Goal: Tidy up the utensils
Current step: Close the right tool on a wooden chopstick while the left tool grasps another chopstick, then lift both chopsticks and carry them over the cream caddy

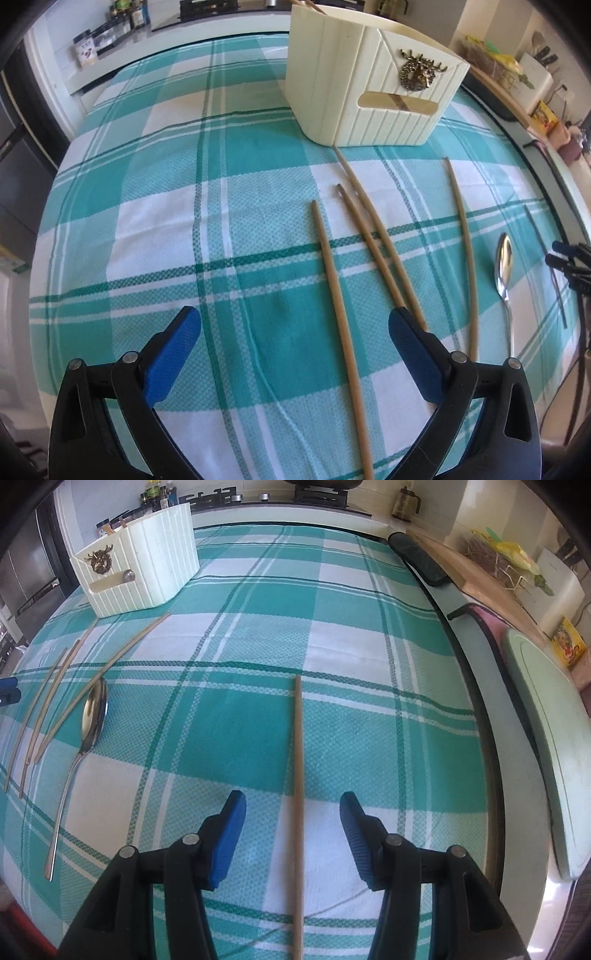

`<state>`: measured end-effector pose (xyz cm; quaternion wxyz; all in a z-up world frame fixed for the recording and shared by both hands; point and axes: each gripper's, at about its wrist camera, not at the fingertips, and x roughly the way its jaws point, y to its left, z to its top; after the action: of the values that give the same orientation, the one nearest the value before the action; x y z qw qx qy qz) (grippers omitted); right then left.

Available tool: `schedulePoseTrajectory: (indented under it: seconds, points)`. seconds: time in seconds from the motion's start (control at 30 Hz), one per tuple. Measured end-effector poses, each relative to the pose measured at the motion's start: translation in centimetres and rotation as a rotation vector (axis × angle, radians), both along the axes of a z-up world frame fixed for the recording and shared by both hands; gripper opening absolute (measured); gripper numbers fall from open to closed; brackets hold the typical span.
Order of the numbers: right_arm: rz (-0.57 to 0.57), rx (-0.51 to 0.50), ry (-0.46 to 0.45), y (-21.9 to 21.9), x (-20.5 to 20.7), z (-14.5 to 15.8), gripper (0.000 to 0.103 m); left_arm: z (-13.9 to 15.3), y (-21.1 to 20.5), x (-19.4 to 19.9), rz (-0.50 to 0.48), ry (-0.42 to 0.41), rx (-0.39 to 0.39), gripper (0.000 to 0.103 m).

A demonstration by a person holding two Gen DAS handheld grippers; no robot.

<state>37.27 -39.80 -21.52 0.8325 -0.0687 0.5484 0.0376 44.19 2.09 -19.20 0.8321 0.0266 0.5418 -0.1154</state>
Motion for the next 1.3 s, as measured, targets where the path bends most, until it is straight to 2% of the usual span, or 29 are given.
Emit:
schedulePoseTrajectory:
  seconds: [0.17, 0.33, 0.4, 0.43, 0.47, 0.5, 0.53, 0.57, 0.63, 0.73, 0.8, 1.1, 1.23, 1.3]
  points:
    - [-0.012, 0.029, 0.058, -0.5, 2.1, -0.9, 0.054, -1.0, -0.2, 2.1, 0.021, 0.029, 0.043, 0.092]
    - [-0.007, 0.029, 0.068, -0.3, 3.4, -1.0, 0.054, -2.3, -1.6, 3.3, -0.002, 0.047, 0.117, 0.082]
    - [-0.011, 0.036, 0.076, -0.2, 4.1, -1.0, 0.053, -2.2, -1.7, 3.4, -0.001, 0.04, 0.106, 0.077]
    - [-0.019, 0.041, 0.077, -0.2, 4.6, -1.1, 0.051, -2.1, -1.7, 3.4, -0.001, 0.038, 0.102, 0.069]
    - [-0.032, 0.046, 0.077, -0.3, 4.9, -1.1, 0.047, -2.0, -1.8, 3.3, -0.001, 0.032, 0.103, 0.053]
    - [-0.048, 0.048, 0.071, -0.3, 5.2, -1.1, 0.045, -1.8, -2.0, 3.1, -0.005, 0.028, 0.101, 0.047]
    - [-0.06, 0.051, 0.066, -0.3, 5.4, -0.9, 0.037, -1.7, -2.2, 2.9, -0.01, 0.028, 0.098, 0.033]
    - [-0.066, 0.058, 0.062, -0.3, 5.6, -0.8, 0.022, -1.6, -2.4, 2.6, -0.016, 0.026, 0.097, 0.02]
    - [-0.076, 0.076, 0.06, -0.2, 5.9, -0.8, 0.008, -1.6, -2.9, 2.3, -0.025, 0.027, 0.093, 0.009]
    - [-0.106, 0.087, 0.05, -0.4, 5.9, -0.7, 0.007, -1.0, -2.5, 1.7, -0.003, 0.024, 0.05, 0.006]
    - [-0.124, 0.12, 0.029, -0.4, 5.5, 0.3, 0.007, 0.5, -2.1, 0.8, 0.006, -0.01, 0.01, 0.005]
    - [0.002, 0.08, -0.203, 1.7, -0.7, 10.2, 0.006, 10.3, 0.6, -5.6, -0.025, -0.239, -0.133, 0.005]
    - [0.038, 0.082, -0.279, 2.5, -2.8, 13.4, 0.006, 12.7, 1.7, -7.7, -0.036, -0.304, -0.168, 0.005]
    - [0.058, 0.08, -0.269, 2.9, -3.2, 13.7, 0.007, 13.0, 2.1, -8.3, -0.034, -0.313, -0.18, 0.005]
